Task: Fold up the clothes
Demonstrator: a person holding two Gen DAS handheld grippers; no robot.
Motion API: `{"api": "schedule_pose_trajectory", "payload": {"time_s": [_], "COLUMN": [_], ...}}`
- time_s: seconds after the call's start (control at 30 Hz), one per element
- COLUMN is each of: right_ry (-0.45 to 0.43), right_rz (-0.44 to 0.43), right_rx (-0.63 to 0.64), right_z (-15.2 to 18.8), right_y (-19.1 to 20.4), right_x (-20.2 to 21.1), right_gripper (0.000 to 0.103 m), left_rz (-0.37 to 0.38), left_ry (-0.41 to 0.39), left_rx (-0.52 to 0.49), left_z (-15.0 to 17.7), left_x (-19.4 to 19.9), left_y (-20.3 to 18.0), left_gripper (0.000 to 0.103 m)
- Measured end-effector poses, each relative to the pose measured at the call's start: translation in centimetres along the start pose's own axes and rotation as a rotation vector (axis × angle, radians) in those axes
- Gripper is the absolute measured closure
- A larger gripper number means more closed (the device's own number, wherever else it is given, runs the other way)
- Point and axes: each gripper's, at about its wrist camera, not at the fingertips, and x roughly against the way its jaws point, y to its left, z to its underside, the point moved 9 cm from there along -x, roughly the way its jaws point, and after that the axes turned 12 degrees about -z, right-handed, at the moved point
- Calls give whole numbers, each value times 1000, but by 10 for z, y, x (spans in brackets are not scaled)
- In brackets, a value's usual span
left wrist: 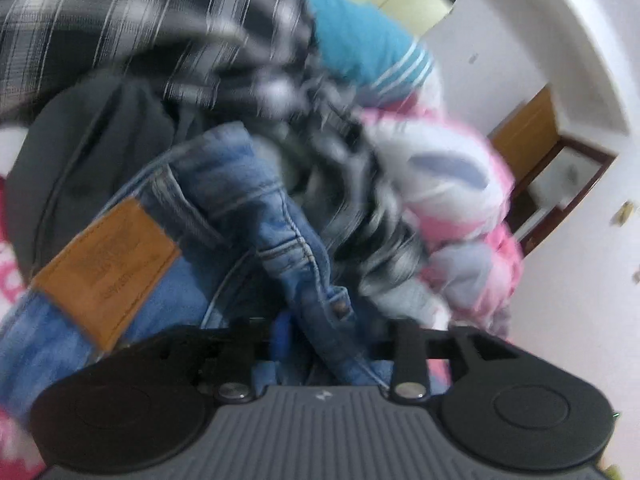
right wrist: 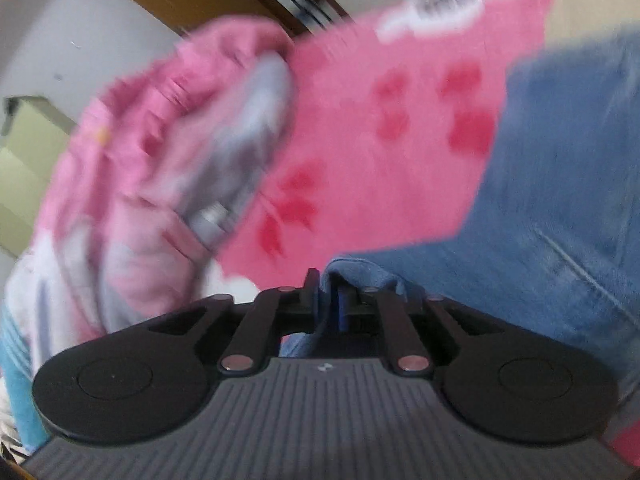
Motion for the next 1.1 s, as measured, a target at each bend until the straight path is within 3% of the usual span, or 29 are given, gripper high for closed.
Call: {"api": "schedule_pose_trajectory", "payload": {"time_s": [0.1, 0.2, 0.4, 0.47, 0.5, 0.63, 0.73, 0.83, 0.97, 1.1], "right_ry": [21, -1, -146, -152, -128, 104, 325, 466, 527, 469], "right_rz": [-3, -31, -124, -171, -196, -295, -334, -354, -342, -343], "right_rx": [32, 55, 110, 117, 116, 50, -73, -177, -254, -294], "right_z": [9, 9, -4, 1, 8, 70, 143, 204, 251, 253], "right_y": [4, 14, 45, 58, 64, 74, 69, 63, 62, 67], "right_x": [2, 22, 110, 136, 146, 163, 155, 141, 113, 85], "right_gripper": [71, 56, 46, 43, 42, 37, 37, 37, 37, 40], "left_rz": [53, 52, 24, 10, -2, -41, -65, -76, -95, -98], "left_ry": [-44, -33, -64, -41, -22, 84, 161, 181, 179, 125], "left_rx": [51, 89, 72, 53, 45, 85, 156, 219, 258, 267], "left_z": [-8, -12, -17, -13, -9, 18, 45, 59, 67, 59], "left_x": [9, 18, 79, 101, 110, 121, 118, 105, 82, 70], "left_y": [1, 5, 13, 19, 21, 30, 46, 57, 70, 70], "left_gripper": [42, 41, 32, 31, 31, 31, 33, 33, 36, 39]}}
